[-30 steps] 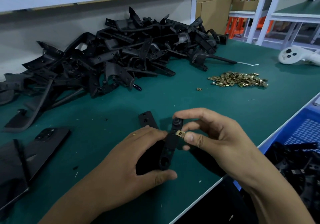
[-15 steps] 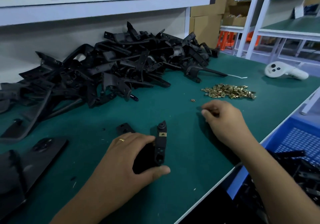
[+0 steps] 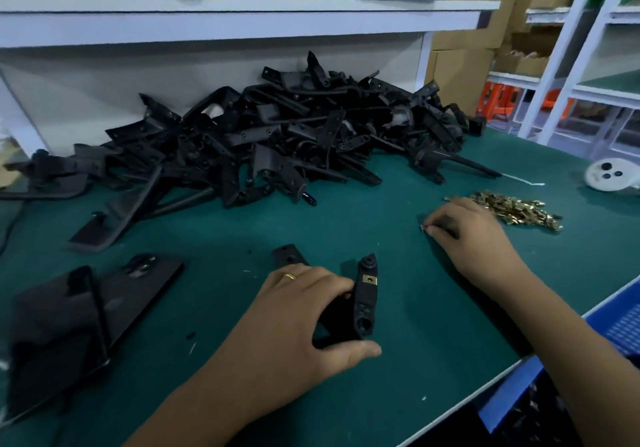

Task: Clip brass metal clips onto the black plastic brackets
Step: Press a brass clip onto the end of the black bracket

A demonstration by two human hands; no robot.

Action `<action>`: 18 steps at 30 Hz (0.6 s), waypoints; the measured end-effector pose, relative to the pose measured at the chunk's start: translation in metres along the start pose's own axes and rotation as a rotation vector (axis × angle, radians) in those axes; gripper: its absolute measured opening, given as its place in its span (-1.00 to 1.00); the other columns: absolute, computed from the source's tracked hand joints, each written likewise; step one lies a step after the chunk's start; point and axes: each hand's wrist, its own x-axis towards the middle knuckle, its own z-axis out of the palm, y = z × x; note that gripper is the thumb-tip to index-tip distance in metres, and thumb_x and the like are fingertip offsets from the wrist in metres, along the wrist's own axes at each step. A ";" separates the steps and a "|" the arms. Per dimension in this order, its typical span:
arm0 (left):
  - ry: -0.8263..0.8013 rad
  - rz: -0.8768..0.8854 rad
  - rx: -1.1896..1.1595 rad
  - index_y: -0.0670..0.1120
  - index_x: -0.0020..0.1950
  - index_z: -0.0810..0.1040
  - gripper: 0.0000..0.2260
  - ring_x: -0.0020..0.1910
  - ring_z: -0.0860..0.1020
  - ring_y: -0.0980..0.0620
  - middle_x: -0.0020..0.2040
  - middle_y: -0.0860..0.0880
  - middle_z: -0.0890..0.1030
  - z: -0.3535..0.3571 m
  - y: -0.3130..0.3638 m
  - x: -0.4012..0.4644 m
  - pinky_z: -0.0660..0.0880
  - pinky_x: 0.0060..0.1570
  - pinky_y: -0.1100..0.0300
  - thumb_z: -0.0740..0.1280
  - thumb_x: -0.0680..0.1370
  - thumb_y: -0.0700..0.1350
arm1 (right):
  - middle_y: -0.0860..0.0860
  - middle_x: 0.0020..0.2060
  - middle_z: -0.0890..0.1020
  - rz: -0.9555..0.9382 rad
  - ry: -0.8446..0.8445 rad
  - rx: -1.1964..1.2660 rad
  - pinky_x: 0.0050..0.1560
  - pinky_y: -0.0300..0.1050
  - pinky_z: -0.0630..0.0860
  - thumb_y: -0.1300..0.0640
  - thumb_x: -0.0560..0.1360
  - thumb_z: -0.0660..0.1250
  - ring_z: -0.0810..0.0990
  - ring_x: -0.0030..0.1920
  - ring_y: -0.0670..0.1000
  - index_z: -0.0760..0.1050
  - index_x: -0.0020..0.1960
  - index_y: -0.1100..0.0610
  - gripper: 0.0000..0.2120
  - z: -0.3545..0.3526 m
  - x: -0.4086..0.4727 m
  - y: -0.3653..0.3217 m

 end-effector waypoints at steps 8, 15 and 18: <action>-0.041 0.026 0.032 0.18 0.50 0.36 -0.25 0.39 0.19 0.29 0.34 0.30 0.43 -0.009 0.006 0.001 0.09 0.34 0.43 0.22 0.44 0.57 | -0.06 -0.08 0.50 0.005 -0.024 0.053 0.00 0.17 0.49 0.21 0.53 0.44 0.54 -0.08 0.13 0.51 -0.05 -0.06 -0.81 -0.007 -0.088 -0.051; 0.009 0.016 -0.029 0.24 0.35 0.42 -0.41 0.30 0.20 0.50 0.23 0.35 0.45 -0.006 0.006 -0.001 0.18 0.37 0.38 0.30 0.44 0.52 | -0.08 -0.25 0.65 0.099 -0.211 0.494 -0.15 0.02 0.50 0.03 0.46 0.41 0.57 -0.24 -0.06 0.54 -0.02 -0.14 -0.87 0.006 -0.105 -0.085; 0.001 -0.008 -0.012 0.27 0.32 0.43 -0.41 0.32 0.34 0.29 0.18 0.37 0.46 -0.003 0.002 -0.001 0.28 0.41 0.22 0.27 0.41 0.56 | -0.06 -0.22 0.65 0.053 -0.124 0.691 -0.10 -0.18 0.49 0.15 0.49 0.45 0.60 -0.15 -0.02 0.59 -0.01 -0.06 -0.86 0.009 -0.105 -0.087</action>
